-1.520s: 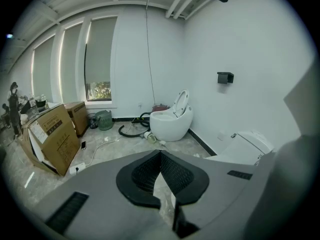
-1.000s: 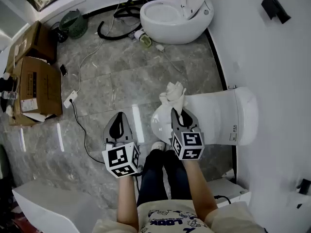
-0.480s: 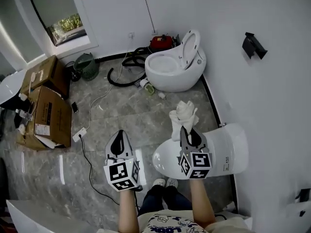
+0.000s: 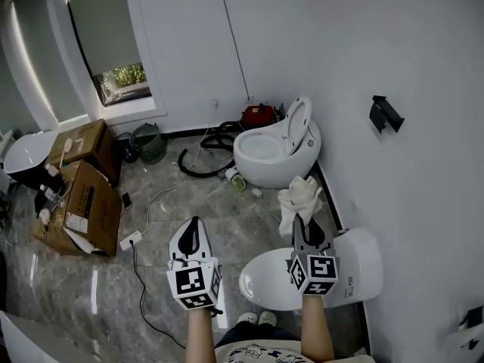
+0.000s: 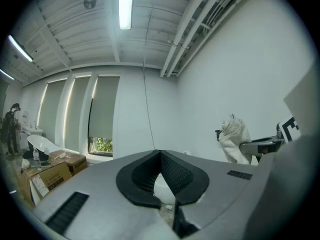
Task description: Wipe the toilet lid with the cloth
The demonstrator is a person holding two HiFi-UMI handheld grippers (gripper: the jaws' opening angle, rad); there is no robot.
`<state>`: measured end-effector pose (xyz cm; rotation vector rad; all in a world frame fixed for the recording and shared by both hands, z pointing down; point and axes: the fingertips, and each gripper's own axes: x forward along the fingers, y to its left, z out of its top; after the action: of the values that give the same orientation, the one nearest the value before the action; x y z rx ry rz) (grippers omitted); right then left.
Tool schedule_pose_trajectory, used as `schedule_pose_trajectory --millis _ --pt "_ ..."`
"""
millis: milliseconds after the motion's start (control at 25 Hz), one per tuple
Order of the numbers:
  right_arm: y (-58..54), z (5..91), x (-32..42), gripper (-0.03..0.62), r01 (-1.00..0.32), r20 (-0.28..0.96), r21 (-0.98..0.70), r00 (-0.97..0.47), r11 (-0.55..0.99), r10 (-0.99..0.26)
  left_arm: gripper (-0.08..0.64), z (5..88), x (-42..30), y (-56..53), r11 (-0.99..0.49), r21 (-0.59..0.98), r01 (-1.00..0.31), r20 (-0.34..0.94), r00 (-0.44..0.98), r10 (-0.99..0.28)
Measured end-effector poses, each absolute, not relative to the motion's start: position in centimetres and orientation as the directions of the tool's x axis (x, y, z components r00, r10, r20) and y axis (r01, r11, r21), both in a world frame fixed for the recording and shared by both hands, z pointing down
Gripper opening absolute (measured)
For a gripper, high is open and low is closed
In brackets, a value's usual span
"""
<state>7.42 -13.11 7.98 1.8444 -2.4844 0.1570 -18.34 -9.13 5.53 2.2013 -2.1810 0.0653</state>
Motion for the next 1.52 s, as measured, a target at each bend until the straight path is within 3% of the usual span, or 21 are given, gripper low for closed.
schedule_pose_trajectory --millis 360,1520 --pt "-11.4 5.4 9.0 0.083 -0.954 0.042 -0.045 -0.297 0.295 -0.954 0.003 3.5 -16.6 -7.3 -0.013 -0.005 -1.000 0.017 0.012 -1.000" --pt "-11.1 5.2 9.1 0.083 -0.949 0.046 -0.038 -0.313 0.312 -0.949 0.003 3.4 -16.3 -6.8 -0.019 -0.009 -1.000 0.021 0.019 -1.000"
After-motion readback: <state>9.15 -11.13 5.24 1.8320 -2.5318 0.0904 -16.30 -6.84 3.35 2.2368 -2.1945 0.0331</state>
